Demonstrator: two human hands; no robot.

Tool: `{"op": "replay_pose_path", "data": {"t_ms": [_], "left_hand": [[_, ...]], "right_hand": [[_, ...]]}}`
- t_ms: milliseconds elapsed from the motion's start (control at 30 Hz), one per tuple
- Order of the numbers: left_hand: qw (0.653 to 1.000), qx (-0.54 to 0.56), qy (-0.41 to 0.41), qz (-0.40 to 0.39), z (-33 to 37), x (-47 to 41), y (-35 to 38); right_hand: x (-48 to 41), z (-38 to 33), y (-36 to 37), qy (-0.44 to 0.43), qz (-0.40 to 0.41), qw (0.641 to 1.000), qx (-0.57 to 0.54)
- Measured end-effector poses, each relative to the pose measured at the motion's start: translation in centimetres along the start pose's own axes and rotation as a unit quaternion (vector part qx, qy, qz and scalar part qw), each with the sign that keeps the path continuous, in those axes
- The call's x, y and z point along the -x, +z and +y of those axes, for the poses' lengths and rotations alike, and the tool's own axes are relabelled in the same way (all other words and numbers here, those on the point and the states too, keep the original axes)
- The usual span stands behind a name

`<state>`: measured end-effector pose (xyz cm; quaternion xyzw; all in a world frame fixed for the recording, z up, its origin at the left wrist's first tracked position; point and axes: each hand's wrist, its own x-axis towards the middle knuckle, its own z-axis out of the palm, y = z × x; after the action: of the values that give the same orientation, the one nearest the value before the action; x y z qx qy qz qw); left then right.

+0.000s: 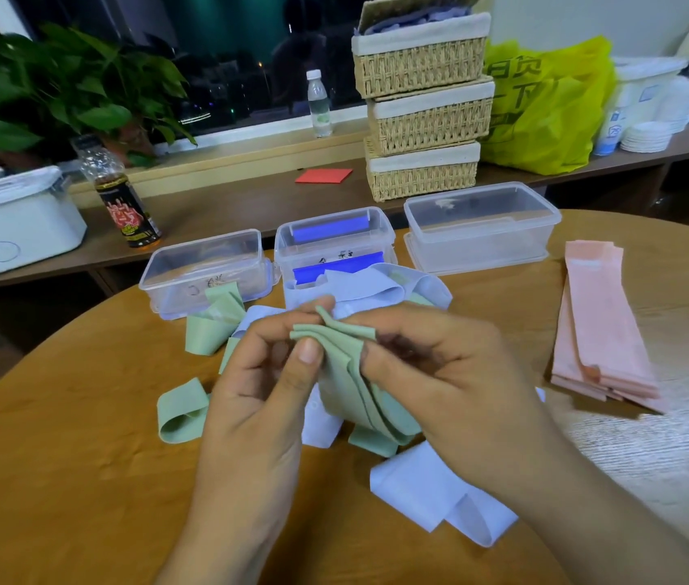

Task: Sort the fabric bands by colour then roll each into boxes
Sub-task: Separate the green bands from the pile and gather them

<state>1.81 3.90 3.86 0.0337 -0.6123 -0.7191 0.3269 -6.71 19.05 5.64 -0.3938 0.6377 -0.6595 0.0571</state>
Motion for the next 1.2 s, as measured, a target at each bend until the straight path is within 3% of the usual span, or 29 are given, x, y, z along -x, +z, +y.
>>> {"op": "replay_pose_path", "data": {"t_ms": [167,333,433,767,867,1033,1200], "left_hand": [[0.998,0.029,0.0,0.059,0.3,-0.2,-0.1],[0.986,0.129,-0.06,0.088,1.5,-0.5,-0.6],[0.977,0.165,-0.078,0.109,2.4,-0.8,-1.1],[0.992,0.117,-0.014,0.055,8.6,-0.8,-4.2],[0.998,0.024,0.035,0.04,11.0,-0.3,-6.1],[0.99,-0.076,0.11,0.041,14.8,-0.3,-10.0],[0.995,-0.061,0.036,0.072,15.8,-0.8,-14.2]], "right_hand": [[0.5,0.4,0.4,0.016,-0.084,0.996,0.006],[1.4,2.7,1.6,0.025,-0.121,0.951,0.284],[1.5,3.8,2.6,-0.02,-0.122,0.928,0.353],[-0.3,-0.4,8.9,0.048,-0.089,0.986,0.134],[-1.0,-2.2,11.3,0.093,-0.1,0.99,0.037],[-1.5,-4.3,14.8,0.155,-0.202,0.955,-0.149],[-1.2,-3.3,19.1,0.22,-0.285,0.898,-0.253]]}}
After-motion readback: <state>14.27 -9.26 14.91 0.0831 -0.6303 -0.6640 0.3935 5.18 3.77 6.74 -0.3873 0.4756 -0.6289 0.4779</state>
